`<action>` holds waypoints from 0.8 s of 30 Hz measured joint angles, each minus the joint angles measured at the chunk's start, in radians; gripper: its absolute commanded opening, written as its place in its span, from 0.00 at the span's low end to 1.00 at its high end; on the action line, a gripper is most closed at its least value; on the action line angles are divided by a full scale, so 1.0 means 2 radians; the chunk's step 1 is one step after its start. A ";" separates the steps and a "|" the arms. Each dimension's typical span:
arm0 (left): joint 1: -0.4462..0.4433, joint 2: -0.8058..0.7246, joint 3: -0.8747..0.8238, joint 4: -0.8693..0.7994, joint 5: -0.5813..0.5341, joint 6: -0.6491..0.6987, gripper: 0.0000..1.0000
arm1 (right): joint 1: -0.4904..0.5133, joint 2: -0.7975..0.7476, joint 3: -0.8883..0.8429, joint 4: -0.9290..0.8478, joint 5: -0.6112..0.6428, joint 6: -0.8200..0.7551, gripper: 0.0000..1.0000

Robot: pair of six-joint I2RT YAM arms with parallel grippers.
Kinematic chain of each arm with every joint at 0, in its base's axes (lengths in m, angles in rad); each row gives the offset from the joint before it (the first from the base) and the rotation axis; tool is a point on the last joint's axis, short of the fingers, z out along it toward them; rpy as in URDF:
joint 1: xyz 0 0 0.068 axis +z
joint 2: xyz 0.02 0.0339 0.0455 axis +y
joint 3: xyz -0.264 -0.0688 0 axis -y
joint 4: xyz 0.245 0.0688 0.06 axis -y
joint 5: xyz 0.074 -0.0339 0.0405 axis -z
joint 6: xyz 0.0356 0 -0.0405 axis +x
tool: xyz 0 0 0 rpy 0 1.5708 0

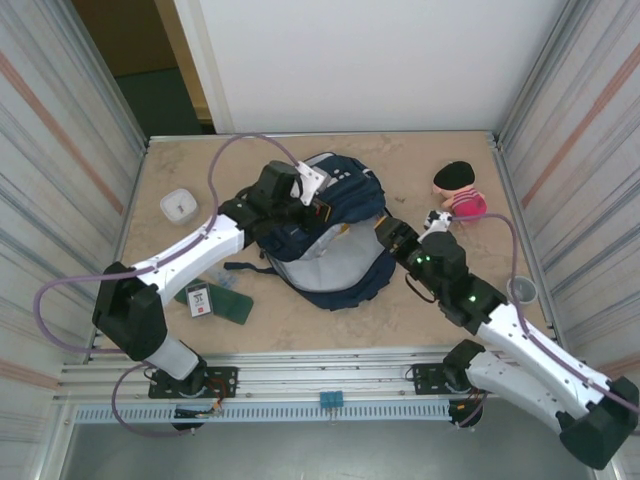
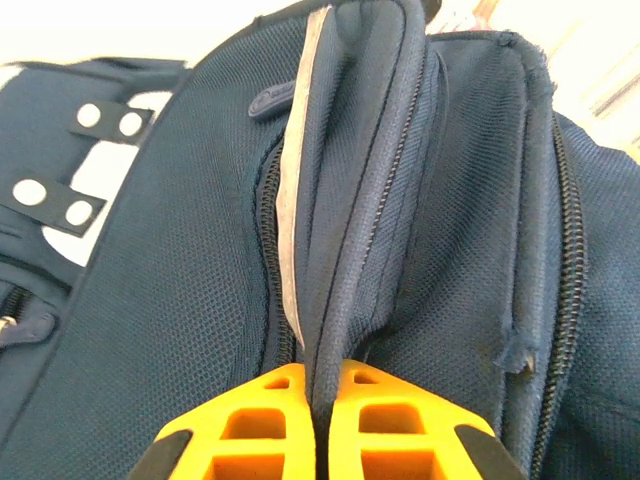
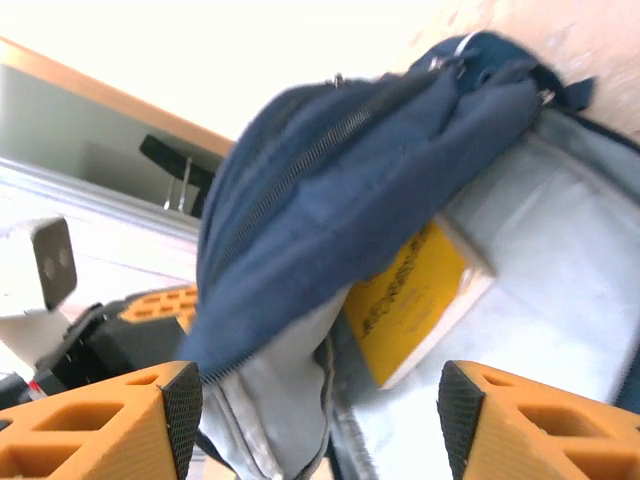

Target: Pack the student bag

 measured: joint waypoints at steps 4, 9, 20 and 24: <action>-0.024 0.010 -0.038 0.030 -0.004 0.003 0.00 | -0.007 -0.031 0.000 -0.056 -0.004 -0.033 0.64; -0.048 0.064 -0.069 0.060 -0.001 0.025 0.00 | -0.017 -0.042 0.000 -0.085 -0.016 -0.058 0.64; -0.058 0.086 -0.072 0.071 -0.003 0.040 0.65 | -0.027 -0.008 0.000 -0.098 -0.060 -0.094 0.64; -0.036 0.029 -0.071 0.058 -0.002 0.012 0.70 | -0.034 0.019 0.007 -0.104 -0.108 -0.150 0.65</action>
